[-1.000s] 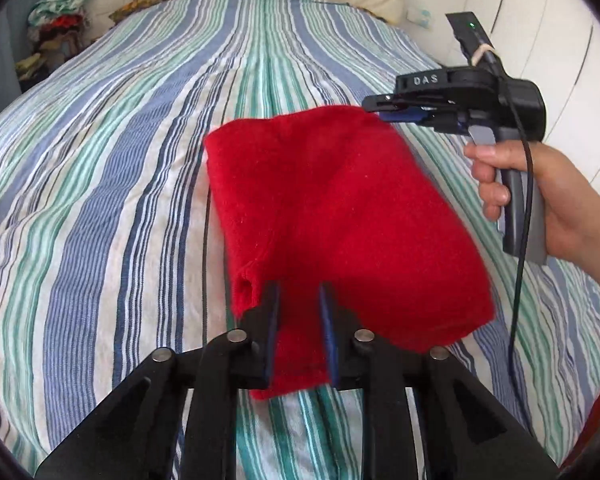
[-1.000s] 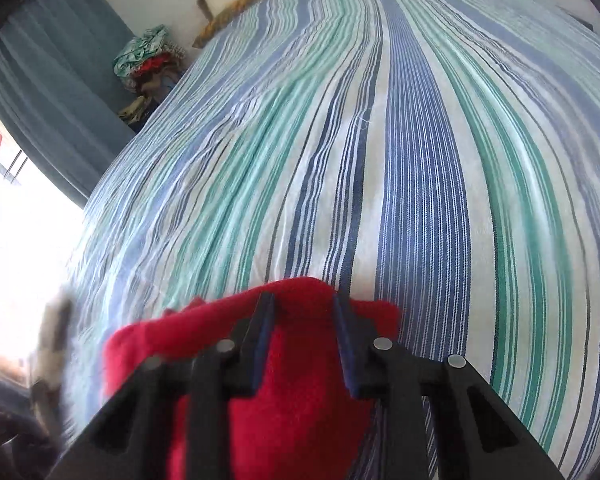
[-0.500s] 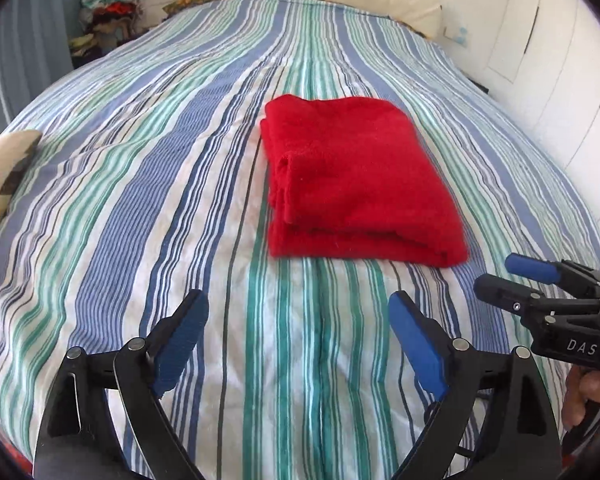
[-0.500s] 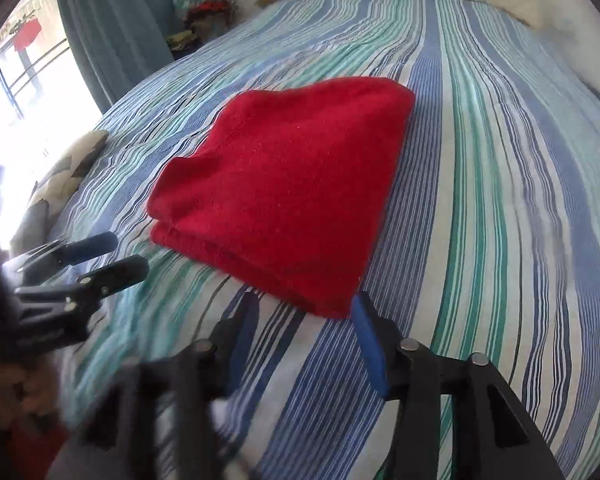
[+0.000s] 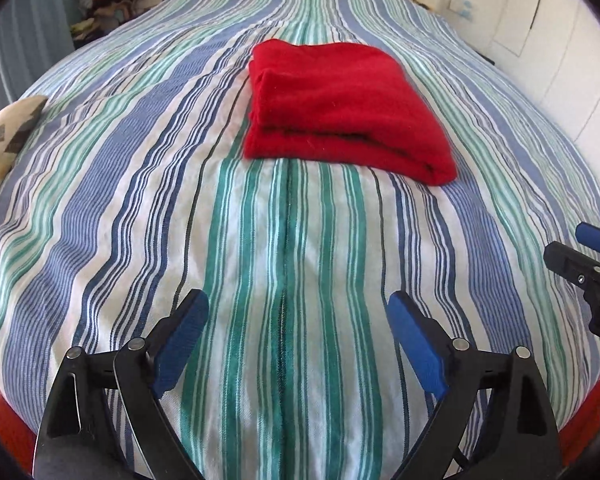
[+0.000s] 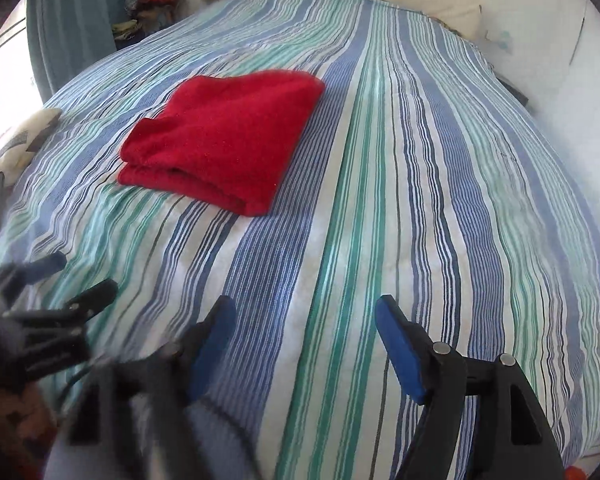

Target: Fold small clothes

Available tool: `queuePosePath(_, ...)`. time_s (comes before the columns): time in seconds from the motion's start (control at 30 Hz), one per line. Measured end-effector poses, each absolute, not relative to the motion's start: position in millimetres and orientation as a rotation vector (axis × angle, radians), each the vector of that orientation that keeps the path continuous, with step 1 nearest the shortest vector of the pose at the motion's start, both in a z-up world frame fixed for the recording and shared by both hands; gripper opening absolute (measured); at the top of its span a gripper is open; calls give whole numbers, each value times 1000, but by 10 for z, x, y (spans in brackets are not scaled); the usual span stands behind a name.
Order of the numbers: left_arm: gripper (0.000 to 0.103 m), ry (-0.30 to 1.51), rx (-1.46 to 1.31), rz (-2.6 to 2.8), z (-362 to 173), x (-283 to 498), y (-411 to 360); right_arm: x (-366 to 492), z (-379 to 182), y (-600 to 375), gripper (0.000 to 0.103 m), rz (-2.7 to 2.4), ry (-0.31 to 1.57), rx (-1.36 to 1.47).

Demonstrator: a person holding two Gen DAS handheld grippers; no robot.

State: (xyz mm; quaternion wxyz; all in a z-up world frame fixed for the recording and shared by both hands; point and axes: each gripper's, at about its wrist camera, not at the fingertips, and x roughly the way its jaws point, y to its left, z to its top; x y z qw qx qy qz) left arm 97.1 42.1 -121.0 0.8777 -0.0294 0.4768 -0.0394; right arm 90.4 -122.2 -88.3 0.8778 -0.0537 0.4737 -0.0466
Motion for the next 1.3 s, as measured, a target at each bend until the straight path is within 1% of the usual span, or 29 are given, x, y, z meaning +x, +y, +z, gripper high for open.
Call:
queuePosePath(0.13, 93, 996, -40, -70, -1210, 925, 395, 840, -828, -1301, 72, -132, 982, -129)
queuePosePath(0.27, 93, 1037, -51, -55, -1233, 965, 467, 809, -806, -1343, 72, -156, 974, -150)
queuePosePath(0.37, 93, 1005, -126, -85, -986, 1123, 691, 807, -804, -1447, 72, -129, 973, -147)
queuePosePath(0.43, 93, 953, -219, -93, -755, 1346, 900, 833, -739, -1651, 73, -85, 947, -64)
queuePosePath(0.47, 93, 933, -264, -98, -654, 1499, 998, 889, -697, -1784, 75, -46, 938, 10)
queuePosePath(0.57, 101, 913, -340, -116, -514, 2058, 1128, 1281, -600, -2175, 80, 80, 907, 294)
queuePosePath(0.63, 101, 967, -324, -120, -626, 2456, 1080, 1632, -617, -2351, 87, 174, 860, 490)
queuePosePath(0.73, 100, 1052, -304, -127, -933, 2857, 951, 2235, -840, -2412, 88, 288, 850, 683)
queuePosePath(0.83, 100, 1111, -204, -87, -1220, 3050, 811, 2758, -1225, -2323, 88, 320, 887, 793)
queuePosePath(0.87, 101, 1118, -189, -87, -1290, 3074, 796, 2901, -1365, -2272, 88, 315, 911, 807)
queuePosePath(0.97, 103, 1110, -171, -99, -1385, 3072, 774, 3149, -1705, -2014, 88, 323, 972, 778)
queuePosePath(1.0, 102, 1117, -171, -86, -1396, 3071, 755, 3169, -1700, -1920, 77, 342, 946, 738)
queuePosePath(1.03, 100, 1123, -160, -79, -1396, 3081, 729, 3202, -1698, -1826, 64, 389, 938, 718)
queuePosePath(1.07, 80, 1120, -153, -97, -1360, 3088, 688, 3249, -1727, -1741, 42, 406, 973, 710)
queuePosePath(1.1, 44, 1117, -164, -142, -1292, 3108, 644, 3268, -1722, -1687, 38, 375, 997, 681)
queuePosePath(1.13, 25, 1131, -186, -188, -1203, 3130, 576, 3270, -1667, -1644, 36, 353, 998, 636)
queuePosePath(1.2, 21, 1065, -126, -170, -910, 3098, 407, 3262, -1436, -1549, 33, 338, 969, 524)
queuePosePath(1.3, 20, 959, -117, -228, -447, 3026, 215, 3158, -929, -1408, 33, 342, 872, 343)
